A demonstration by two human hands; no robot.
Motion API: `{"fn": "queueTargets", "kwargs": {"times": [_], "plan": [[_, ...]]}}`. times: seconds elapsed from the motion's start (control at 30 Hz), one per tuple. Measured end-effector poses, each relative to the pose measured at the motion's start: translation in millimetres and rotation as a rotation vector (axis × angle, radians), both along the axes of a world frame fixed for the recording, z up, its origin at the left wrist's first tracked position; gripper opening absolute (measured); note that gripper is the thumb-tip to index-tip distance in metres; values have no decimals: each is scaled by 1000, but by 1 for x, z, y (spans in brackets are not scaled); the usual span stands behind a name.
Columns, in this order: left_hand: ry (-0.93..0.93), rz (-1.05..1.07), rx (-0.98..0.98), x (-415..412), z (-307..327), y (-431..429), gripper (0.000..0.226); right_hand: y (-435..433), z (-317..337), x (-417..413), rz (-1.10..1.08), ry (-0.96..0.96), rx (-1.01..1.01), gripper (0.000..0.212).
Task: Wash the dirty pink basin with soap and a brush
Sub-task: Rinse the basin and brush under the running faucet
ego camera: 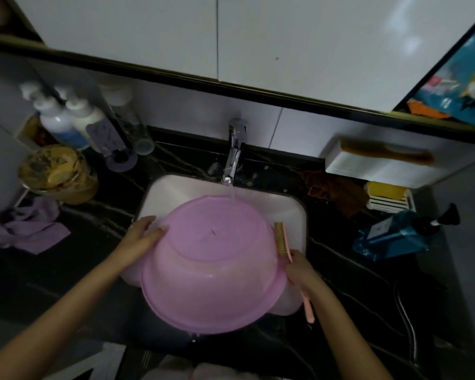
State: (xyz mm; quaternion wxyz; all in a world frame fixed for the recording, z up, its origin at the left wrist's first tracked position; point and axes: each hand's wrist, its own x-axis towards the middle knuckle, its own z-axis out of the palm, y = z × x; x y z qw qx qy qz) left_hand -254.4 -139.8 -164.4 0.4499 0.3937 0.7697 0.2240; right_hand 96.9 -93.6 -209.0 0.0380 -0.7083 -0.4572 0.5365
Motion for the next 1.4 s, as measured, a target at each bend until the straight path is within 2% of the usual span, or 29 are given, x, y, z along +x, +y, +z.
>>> {"fn": "queueTargets", "kwargs": {"times": [0.17,0.3,0.47,0.53,0.63,0.73,0.83,0.9,1.0,1.07,1.1,1.2,1.27,1.33,1.4], "plan": [[-20,-163,90,21,-14,39,54,-9,19,19,-81,-62,76,37],[-49,-336,131,49,-18,85,35,-14,34,39,-84,-108,163,45],[-173,-519,14,81,-16,135,36,-15,46,48,-67,-184,216,45],[-240,-601,-14,82,-43,162,42,-16,44,43,-73,-216,232,44],[-191,-651,-112,86,-51,181,49,-19,42,33,-99,-299,271,42],[-73,-538,-26,101,-29,172,38,-20,43,27,-120,-417,292,39],[325,-525,148,110,-19,139,45,-25,47,27,-116,-454,284,42],[459,-623,257,120,-13,121,43,-32,47,27,-108,-425,278,46],[398,-776,410,126,-7,124,39,-40,45,24,-89,-428,287,48],[269,-861,353,123,-11,143,37,-39,45,22,-103,-435,301,46],[178,-870,257,118,-18,153,37,-39,47,19,-111,-448,298,44],[-226,-739,38,96,-22,161,45,-37,48,16,-103,-510,303,41],[-356,-538,-36,84,-21,147,40,-37,49,15,-114,-532,310,40],[-196,-435,-53,75,-21,123,39,-38,47,13,-120,-547,317,40],[-2,-361,57,74,-24,89,42,-40,45,11,-132,-558,333,40]]}}
